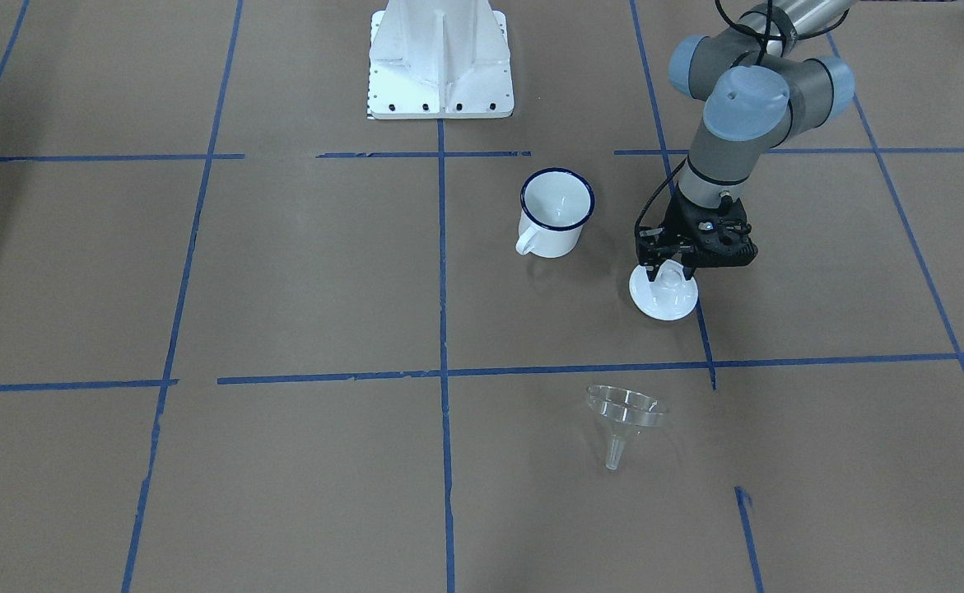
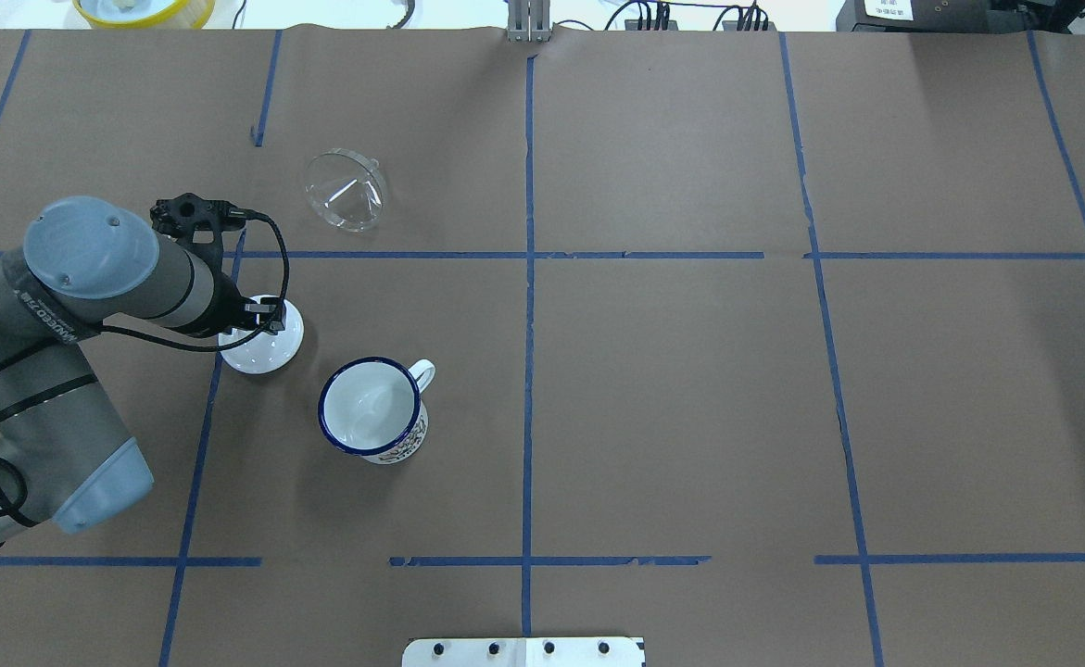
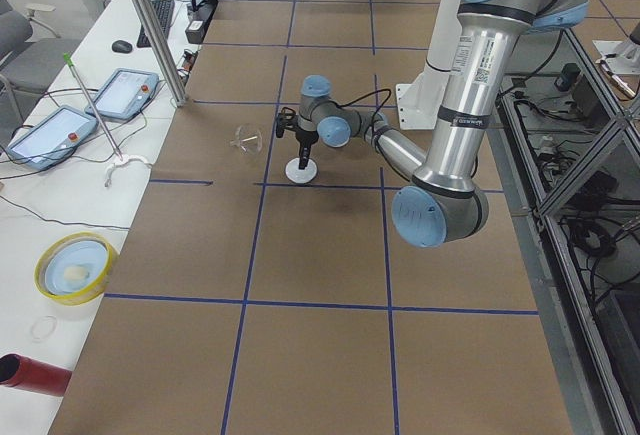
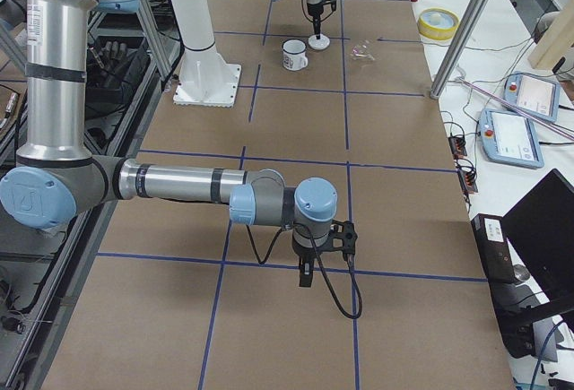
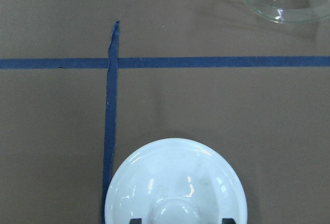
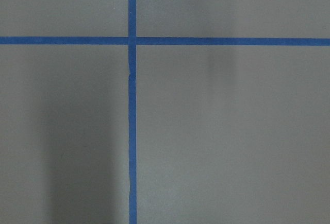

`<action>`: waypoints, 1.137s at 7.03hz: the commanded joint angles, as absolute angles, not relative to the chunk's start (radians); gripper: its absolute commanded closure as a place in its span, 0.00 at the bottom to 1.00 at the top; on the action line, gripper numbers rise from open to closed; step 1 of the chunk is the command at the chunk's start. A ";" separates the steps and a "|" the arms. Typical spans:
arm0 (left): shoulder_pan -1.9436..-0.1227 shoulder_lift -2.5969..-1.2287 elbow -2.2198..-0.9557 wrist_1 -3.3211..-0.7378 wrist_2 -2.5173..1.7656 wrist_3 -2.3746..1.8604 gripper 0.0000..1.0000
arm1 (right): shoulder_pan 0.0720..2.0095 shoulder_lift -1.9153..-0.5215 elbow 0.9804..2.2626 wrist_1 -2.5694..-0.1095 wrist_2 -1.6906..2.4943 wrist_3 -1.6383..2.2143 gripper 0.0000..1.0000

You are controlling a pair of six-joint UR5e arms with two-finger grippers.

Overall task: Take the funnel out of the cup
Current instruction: 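Move the left gripper over the white lid and lower onto its knob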

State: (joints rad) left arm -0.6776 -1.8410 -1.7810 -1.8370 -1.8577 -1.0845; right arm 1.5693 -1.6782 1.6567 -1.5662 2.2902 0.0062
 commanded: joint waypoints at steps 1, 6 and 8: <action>-0.675 -1.850 -1.767 -1.836 -1.858 -1.083 0.40 | 1.569 -1.678 1.655 -1.566 2.290 0.006 0.00; -0.675 -1.850 -1.764 -1.835 -1.858 -1.040 0.47 | 1.569 -1.678 1.657 -1.566 2.290 0.006 0.00; -0.675 -1.850 -1.764 -1.835 -1.858 -1.031 0.47 | 1.569 -1.678 1.657 -1.566 2.290 0.006 0.00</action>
State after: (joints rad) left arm -0.6750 -1.8497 -1.7641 -1.8347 -1.8576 -1.0390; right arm 1.5692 -1.6782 1.6567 -1.5662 2.2902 0.0061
